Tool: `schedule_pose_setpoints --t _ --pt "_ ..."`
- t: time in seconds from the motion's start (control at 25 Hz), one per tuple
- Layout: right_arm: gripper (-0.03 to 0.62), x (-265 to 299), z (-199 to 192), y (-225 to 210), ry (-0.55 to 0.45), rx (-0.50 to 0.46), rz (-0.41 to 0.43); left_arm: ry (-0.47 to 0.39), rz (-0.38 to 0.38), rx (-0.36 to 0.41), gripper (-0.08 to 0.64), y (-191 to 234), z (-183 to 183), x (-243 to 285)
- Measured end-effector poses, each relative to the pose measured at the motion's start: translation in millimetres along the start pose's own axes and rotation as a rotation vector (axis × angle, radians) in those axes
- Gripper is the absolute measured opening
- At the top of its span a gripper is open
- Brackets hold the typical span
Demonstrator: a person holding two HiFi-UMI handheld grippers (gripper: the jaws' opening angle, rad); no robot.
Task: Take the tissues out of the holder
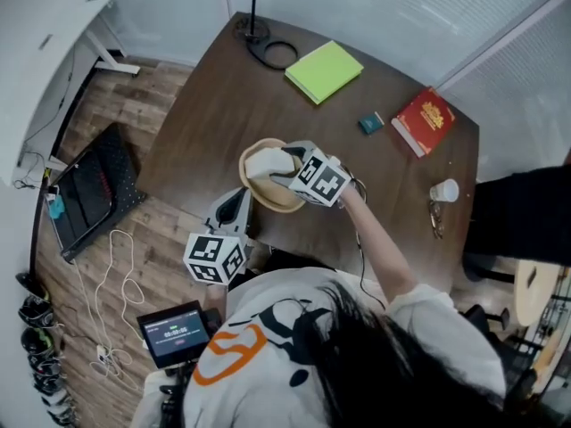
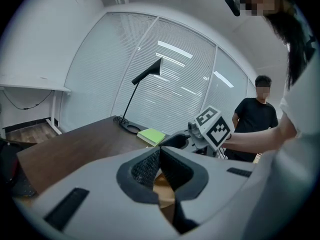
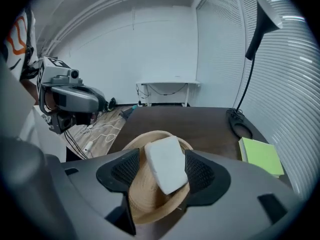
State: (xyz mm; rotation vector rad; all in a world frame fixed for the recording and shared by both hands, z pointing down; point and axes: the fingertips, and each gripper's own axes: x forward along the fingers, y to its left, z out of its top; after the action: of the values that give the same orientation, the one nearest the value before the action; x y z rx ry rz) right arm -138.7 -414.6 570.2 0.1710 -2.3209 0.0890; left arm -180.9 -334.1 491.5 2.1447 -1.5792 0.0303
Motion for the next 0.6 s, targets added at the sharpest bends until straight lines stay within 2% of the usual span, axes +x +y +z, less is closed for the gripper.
schedule_pose_setpoints --t 0.2,0.32,0.44,0.6 --pt "0.276 24 8 -2 0.039 -0.066 0.051 -0.001 0.037 -0.005 0.0 6 -3 -10" --pt "0.281 36 4 1 0.113 -0.155 0.081 -0.005 0.055 -0.007 0.0 10 -3 -17" --pt "0.281 48 -2 -2 0.171 -0.242 0.076 -0.004 0.068 -0.007 0.0 13 -5 -22" --pt "0.279 52 -6 -3 0.195 -0.251 0.069 -0.002 0.074 -0.003 0.0 13 -7 -27"
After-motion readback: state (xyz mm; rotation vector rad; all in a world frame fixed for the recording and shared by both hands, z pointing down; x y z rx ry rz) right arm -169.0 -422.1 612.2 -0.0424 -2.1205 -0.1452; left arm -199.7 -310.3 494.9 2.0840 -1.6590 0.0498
